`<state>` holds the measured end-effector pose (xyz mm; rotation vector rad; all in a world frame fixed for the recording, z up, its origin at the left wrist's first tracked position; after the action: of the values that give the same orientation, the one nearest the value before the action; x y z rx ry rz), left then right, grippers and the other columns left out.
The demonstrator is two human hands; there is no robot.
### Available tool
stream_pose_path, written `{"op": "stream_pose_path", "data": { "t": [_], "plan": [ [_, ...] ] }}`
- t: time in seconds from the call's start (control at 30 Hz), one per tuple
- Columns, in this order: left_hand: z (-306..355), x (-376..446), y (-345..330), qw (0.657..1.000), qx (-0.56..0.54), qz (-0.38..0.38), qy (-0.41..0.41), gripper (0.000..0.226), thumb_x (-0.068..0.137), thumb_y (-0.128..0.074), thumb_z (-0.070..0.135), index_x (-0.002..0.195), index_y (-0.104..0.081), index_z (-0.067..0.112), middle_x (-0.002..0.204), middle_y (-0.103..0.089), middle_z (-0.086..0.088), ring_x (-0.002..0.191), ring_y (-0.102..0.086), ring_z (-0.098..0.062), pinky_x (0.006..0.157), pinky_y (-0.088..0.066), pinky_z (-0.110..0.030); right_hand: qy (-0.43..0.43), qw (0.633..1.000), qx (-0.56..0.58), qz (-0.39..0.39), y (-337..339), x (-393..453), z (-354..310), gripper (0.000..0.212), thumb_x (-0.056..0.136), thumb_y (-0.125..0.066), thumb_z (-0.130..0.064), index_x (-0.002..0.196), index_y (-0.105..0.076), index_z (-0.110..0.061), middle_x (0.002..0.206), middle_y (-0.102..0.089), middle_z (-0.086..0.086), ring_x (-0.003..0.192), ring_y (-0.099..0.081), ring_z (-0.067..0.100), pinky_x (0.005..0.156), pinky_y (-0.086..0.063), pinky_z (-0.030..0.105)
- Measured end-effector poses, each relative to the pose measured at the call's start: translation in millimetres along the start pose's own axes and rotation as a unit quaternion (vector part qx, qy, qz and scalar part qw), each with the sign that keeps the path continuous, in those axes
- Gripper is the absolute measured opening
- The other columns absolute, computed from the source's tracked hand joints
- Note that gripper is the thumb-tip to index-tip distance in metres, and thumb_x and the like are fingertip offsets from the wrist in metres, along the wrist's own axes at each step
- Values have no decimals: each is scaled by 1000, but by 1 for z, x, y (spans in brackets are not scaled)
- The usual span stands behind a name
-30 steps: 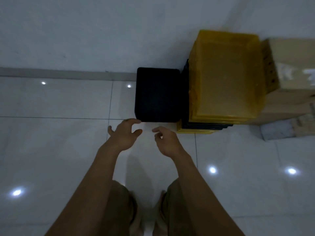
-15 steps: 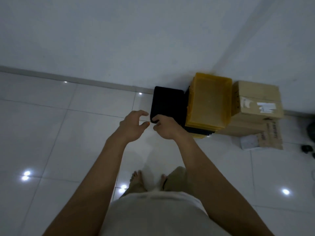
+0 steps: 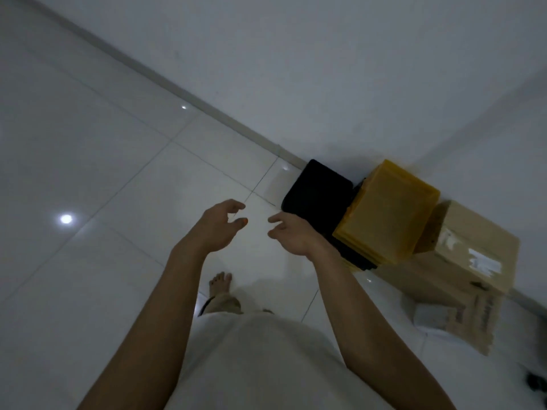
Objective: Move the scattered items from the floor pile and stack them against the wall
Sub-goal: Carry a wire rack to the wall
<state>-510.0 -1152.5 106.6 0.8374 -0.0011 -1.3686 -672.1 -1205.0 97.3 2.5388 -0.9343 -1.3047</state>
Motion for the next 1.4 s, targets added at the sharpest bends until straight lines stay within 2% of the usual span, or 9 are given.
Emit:
{"op": "stream_pose_path", "data": {
  "t": [0.13,0.43,0.6,0.77,0.87,1.0,1.17,1.33,1.4],
  "plan": [
    [-11,-44,-19,997,-46,51,31,40,94,-59,29,133,-51,22,138,-51,-3,121,-51,-22,91,-41,-29,29,999,-21,-23,-13,-19,9,41,96,-57,-25,136,-51,-23,126,-56,4,112,-55,18,94,-47,28],
    [-65,-155,-38,978,-89,143,120,41,94,-58,31,134,-50,24,138,-51,-2,122,-51,-21,98,-42,-35,93,981,-120,-118,-76,-51,-13,39,96,-57,-23,134,-53,-20,119,-58,3,98,-56,14,72,-42,21],
    [-100,-216,-26,953,-127,220,165,41,94,-59,32,134,-50,24,137,-51,-1,118,-52,-21,97,-45,-36,137,959,-179,-171,-131,-73,-33,37,95,-58,-23,132,-53,-20,116,-59,3,95,-55,13,67,-40,18],
    [-138,-297,-33,918,-177,291,202,41,94,-59,30,134,-50,24,137,-51,0,119,-53,-21,91,-42,-29,171,935,-225,-216,-196,-103,-47,37,94,-59,-23,131,-55,-21,119,-59,4,100,-57,15,68,-42,19],
    [-175,-369,-52,884,-227,331,240,40,94,-59,29,133,-51,24,136,-51,1,120,-53,-21,88,-41,-28,190,916,-252,-249,-250,-132,-50,35,93,-59,-23,129,-56,-23,120,-61,4,105,-59,18,81,-46,26],
    [-226,-475,-93,830,-271,382,302,40,93,-60,30,132,-52,24,136,-52,0,118,-54,-20,88,-43,-31,226,874,-301,-309,-335,-195,-37,35,94,-59,-23,130,-56,-22,116,-61,3,88,-58,9,68,-43,20],
    [-267,-592,-146,754,-328,450,349,41,93,-61,29,133,-51,23,137,-51,-2,118,-54,-22,87,-42,-30,250,804,-373,-390,-430,-282,-1,38,94,-60,-24,132,-55,-23,121,-59,3,104,-56,16,80,-41,25],
    [-293,-681,-192,682,-368,507,378,40,93,-61,28,132,-52,23,137,-51,-1,118,-54,-23,91,-43,-31,274,743,-419,-444,-504,-350,31,38,95,-58,-23,133,-53,-21,111,-60,-1,89,-56,9,69,-43,17],
    [-301,-711,-207,655,-382,524,389,40,93,-61,29,132,-52,23,137,-51,-1,118,-54,-23,93,-44,-33,279,723,-434,-459,-529,-373,41,37,95,-58,-23,132,-53,-23,110,-59,-2,94,-58,12,71,-43,18]
  ]
}}
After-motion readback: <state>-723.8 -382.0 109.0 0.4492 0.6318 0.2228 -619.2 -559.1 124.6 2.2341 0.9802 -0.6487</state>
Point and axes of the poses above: each hand's wrist, its own x-axis towards the middle knuckle, its own y-axis out of the back of the hand, z = x × y, the point moved 9 cm from there along x, towards the middle knuckle
